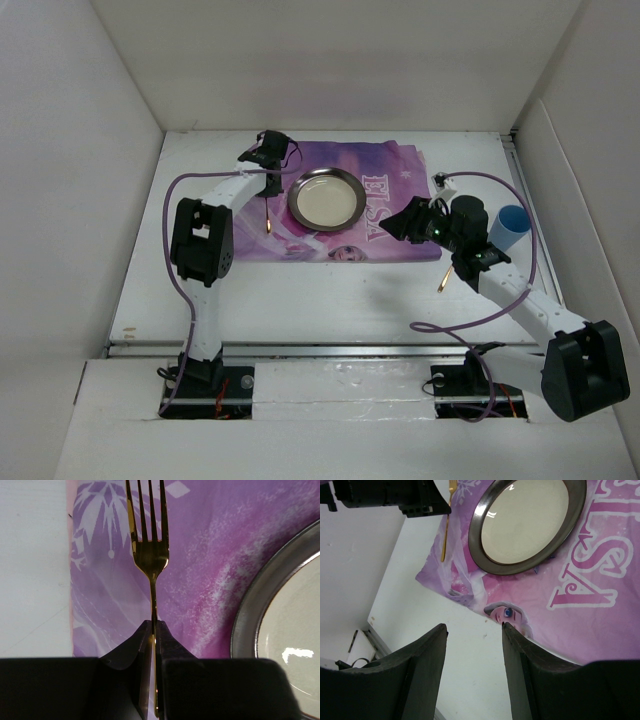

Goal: Set the dinner table for one person

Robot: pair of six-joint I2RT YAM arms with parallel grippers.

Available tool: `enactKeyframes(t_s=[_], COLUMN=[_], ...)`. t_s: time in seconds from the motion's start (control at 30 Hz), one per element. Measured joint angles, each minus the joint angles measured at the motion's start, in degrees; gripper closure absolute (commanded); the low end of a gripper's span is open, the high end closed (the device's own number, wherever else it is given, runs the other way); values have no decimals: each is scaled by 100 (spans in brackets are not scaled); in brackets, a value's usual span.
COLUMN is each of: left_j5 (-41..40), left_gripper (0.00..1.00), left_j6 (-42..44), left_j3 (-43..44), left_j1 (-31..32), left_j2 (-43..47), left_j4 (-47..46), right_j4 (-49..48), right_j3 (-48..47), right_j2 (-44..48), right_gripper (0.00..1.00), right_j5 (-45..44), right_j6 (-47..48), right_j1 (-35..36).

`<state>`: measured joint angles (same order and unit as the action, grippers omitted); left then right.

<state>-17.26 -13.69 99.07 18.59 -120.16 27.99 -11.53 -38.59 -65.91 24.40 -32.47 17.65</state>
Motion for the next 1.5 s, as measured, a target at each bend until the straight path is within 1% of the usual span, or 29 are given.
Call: enactKeyframes(t_s=[0.43,0.77,1.07,1.1,1.17,1.27,1.4,1.5], left_j5=[-22,-37,-131,-144,-175,-208,-234,-229], left_gripper=[100,100,100,96,92,89,77,75], left_j6=[214,337,413,424,433,448,468,470], left_j3=[125,127,127,127,127,127,127,127], left_j1=[-7,-7,-7,-7,-7,-7,-7,-7], left_j2=[-153,-538,-560,-560,-564,-568,-568,-568], left_j4=[26,33,4,-2,-13,-46,-101,-153], right_j4=[-2,-2,-4,-4,-2,-2,-2,-2], right_j3=[4,4,4,4,4,4,4,4], right_j2=[-129,-138,-264,-271,-286,-293,-293,-293], right_gripper=[47,47,47,47,47,47,47,47], right_j5=[-4,0,-7,-7,-2,-13,-42,-66], right_j6=[13,11,13,13,13,17,26,39], right_j1=[0,4,72,83,83,83,83,83])
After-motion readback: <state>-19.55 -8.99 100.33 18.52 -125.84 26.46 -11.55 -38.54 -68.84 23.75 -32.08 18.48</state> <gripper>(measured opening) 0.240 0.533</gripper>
